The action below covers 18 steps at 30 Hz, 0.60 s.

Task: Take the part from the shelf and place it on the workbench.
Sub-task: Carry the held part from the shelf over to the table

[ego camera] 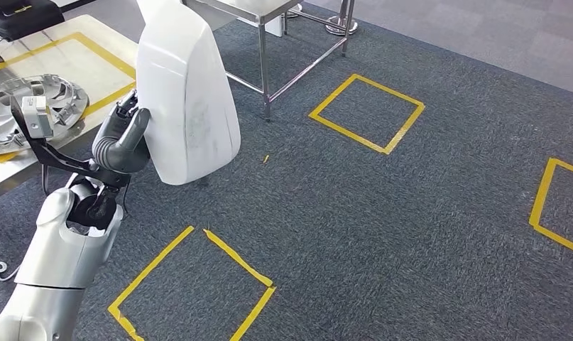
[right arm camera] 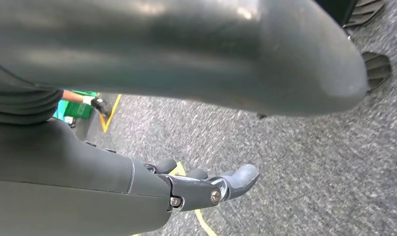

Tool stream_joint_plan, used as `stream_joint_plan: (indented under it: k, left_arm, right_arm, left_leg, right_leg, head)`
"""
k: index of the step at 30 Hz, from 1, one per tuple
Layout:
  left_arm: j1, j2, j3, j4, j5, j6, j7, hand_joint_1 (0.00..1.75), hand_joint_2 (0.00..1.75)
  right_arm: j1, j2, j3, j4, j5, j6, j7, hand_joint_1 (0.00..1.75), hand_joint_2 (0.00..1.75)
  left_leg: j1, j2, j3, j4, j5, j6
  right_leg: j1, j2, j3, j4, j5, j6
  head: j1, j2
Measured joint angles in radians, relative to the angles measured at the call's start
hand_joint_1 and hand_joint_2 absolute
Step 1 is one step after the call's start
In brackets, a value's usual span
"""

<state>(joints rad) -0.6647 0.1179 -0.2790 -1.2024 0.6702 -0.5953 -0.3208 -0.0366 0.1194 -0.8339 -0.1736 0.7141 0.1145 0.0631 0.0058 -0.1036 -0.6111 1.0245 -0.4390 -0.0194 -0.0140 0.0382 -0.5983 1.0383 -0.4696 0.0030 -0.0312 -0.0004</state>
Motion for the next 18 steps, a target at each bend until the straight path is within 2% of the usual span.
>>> stream_joint_plan:
  k: [1,3,5,6,7,8,9,10,11,12,13,14,16,17,18]
  left_arm:
    - [0.001,0.003,0.000,0.000,-0.001,0.000,-0.001,1.75,1.75]
    - [0.001,0.011,0.002,-0.001,-0.002,0.001,-0.003,1.75,1.75]
    - [0.002,0.015,0.002,-0.001,-0.002,0.002,-0.005,1.75,1.75]
    - [0.004,0.015,0.002,0.000,-0.002,0.002,-0.005,1.75,1.75]
    - [0.007,0.015,0.002,0.000,-0.003,0.003,-0.005,1.75,1.75]
    - [0.010,0.017,0.002,0.000,-0.003,0.004,-0.005,1.75,1.75]
    - [0.012,0.018,0.002,0.000,-0.003,0.006,-0.005,1.75,1.75]
    - [0.012,0.020,0.003,-0.001,-0.003,0.007,-0.005,1.75,1.75]
    - [0.011,0.021,0.003,-0.003,-0.003,0.008,-0.005,1.75,1.75]
    - [0.008,0.022,0.004,-0.006,-0.003,0.008,-0.005,1.75,1.75]
    - [0.006,0.022,0.004,-0.008,-0.003,0.008,-0.006,1.75,1.75]
    - [0.005,0.022,0.005,-0.010,-0.003,0.009,-0.006,1.75,1.75]
    - [0.005,0.025,0.009,-0.011,-0.003,0.010,-0.006,1.75,1.75]
    - [0.004,0.027,0.011,-0.012,-0.004,0.010,-0.006,1.75,1.75]
    - [0.002,0.028,0.013,-0.013,-0.004,0.011,-0.006,1.75,1.75]
  right_arm:
    - [0.000,0.000,0.000,0.000,0.001,0.002,0.000,0.00,0.00]
    - [0.000,0.000,0.000,0.000,0.003,0.007,-0.002,0.00,0.00]
    - [0.001,0.000,0.000,0.000,0.004,0.010,-0.003,0.00,0.00]
    - [0.003,0.000,0.000,0.000,0.005,0.010,-0.003,0.00,0.00]
    - [0.003,0.000,0.000,0.000,0.006,0.010,-0.003,0.00,0.00]
    - [0.003,0.000,0.000,0.000,0.007,0.010,-0.003,0.00,0.00]
    - [0.003,0.000,0.000,0.000,0.009,0.011,-0.003,0.00,0.00]
    - [0.002,0.000,0.000,0.000,0.010,0.011,-0.003,0.00,0.00]
    - [0.001,0.000,0.000,0.000,0.011,0.011,-0.003,0.00,0.00]
    - [0.001,0.000,0.000,0.000,0.012,0.011,-0.003,0.00,0.00]
    - [0.001,0.000,0.000,0.000,0.012,0.011,-0.003,0.00,0.00]
    - [0.001,0.000,0.000,0.000,0.012,0.011,-0.002,0.00,0.00]
    - [0.000,-0.001,0.000,0.000,0.013,0.011,-0.001,0.00,0.00]
    - [0.000,-0.001,0.000,0.000,0.013,0.011,-0.001,0.00,0.00]
    - [0.000,-0.001,0.000,0.000,0.014,0.011,-0.001,0.00,0.00]
  left_leg:
    - [0.001,0.002,-0.002,-0.001,0.001,-0.006]
    - [-0.001,0.039,-0.023,0.038,-0.025,-0.015]
    - [-0.002,0.083,-0.076,0.153,-0.087,-0.021]
    - [-0.001,0.090,-0.108,0.222,-0.115,-0.024]
    - [0.000,0.092,-0.129,0.269,-0.129,-0.025]
    - [0.000,0.094,-0.134,0.282,-0.124,-0.026]
    - [0.000,0.098,-0.118,0.253,-0.102,-0.026]
    - [0.000,0.108,-0.084,0.191,-0.069,-0.025]
    - [-0.002,0.130,-0.046,0.118,-0.043,-0.021]
    - [-0.005,0.147,-0.013,0.057,-0.024,-0.014]
    - [-0.008,0.159,0.006,0.019,-0.016,-0.007]
    - [-0.011,0.161,0.012,0.004,-0.017,0.001]
    - [-0.011,0.139,0.012,0.000,-0.012,0.016]
    - [-0.008,0.130,0.012,-0.003,-0.009,0.022]
    - [-0.005,0.121,0.012,-0.005,-0.006,0.028]
  right_leg:
    - [-0.001,-0.009,0.002,-0.004,0.003,-0.007]
    - [-0.003,-0.026,0.005,-0.013,0.009,-0.022]
    - [-0.001,-0.044,0.007,-0.016,0.009,-0.032]
    - [0.001,-0.054,0.007,-0.016,0.009,-0.034]
    - [0.001,-0.064,0.007,-0.016,0.008,-0.035]
    - [0.002,-0.074,0.008,-0.015,0.007,-0.035]
    - [0.002,-0.084,0.009,-0.014,0.006,-0.035]
    - [0.002,-0.093,0.010,-0.013,0.004,-0.033]
    - [0.004,-0.101,0.012,-0.011,0.002,-0.030]
    - [0.006,-0.109,0.013,-0.008,-0.001,-0.025]
    - [0.009,-0.117,0.014,-0.006,-0.004,-0.021]
    - [0.012,-0.126,0.015,-0.006,-0.005,-0.016]
    - [0.012,-0.139,0.017,-0.006,-0.008,-0.006]
    - [0.011,-0.130,0.015,0.000,-0.015,0.000]
    - [0.009,-0.110,0.006,0.023,-0.030,0.006]
  head:
    - [0.000,0.000]
    - [-0.004,0.000]
    - [-0.009,0.000]
    - [-0.009,0.000]
    - [-0.009,0.000]
    - [-0.009,0.000]
    - [-0.009,0.000]
    - [-0.009,0.000]
    - [-0.009,0.000]
    - [-0.009,0.000]
    - [-0.008,0.000]
    - [-0.006,0.000]
    - [-0.004,0.000]
    - [-0.004,0.000]
    - [-0.004,0.000]
